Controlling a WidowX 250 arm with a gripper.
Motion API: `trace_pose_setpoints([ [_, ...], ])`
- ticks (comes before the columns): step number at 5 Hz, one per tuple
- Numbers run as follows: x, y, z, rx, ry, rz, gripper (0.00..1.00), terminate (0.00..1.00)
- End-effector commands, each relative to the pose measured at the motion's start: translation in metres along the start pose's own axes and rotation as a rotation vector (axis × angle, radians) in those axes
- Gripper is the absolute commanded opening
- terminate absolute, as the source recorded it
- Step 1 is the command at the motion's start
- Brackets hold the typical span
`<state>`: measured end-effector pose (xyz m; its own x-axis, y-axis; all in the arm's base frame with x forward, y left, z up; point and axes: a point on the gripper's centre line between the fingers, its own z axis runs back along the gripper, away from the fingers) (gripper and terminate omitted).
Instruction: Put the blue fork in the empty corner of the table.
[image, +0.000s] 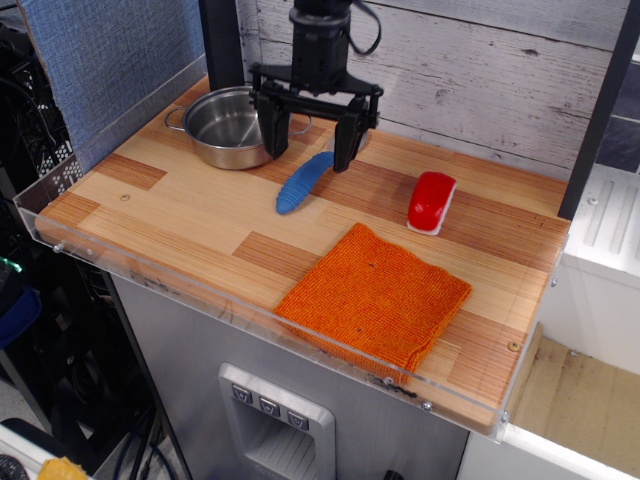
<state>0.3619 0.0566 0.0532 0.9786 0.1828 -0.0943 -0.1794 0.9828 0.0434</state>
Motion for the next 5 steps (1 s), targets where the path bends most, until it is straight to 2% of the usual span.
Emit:
trace_pose_setpoints([
  [1,0.003,0.013,-0.005,0.032,-0.044,-0.037,1.00,0.00],
  [3,0.011,0.011,-0.024,0.057,-0.050,-0.124,1.00,0.00],
  [4,0.018,0.007,-0.032,0.020,-0.053,-0.172,1.00,0.00],
  [5,0.021,0.006,-0.040,-0.008,-0.027,-0.193,1.00,0.00],
])
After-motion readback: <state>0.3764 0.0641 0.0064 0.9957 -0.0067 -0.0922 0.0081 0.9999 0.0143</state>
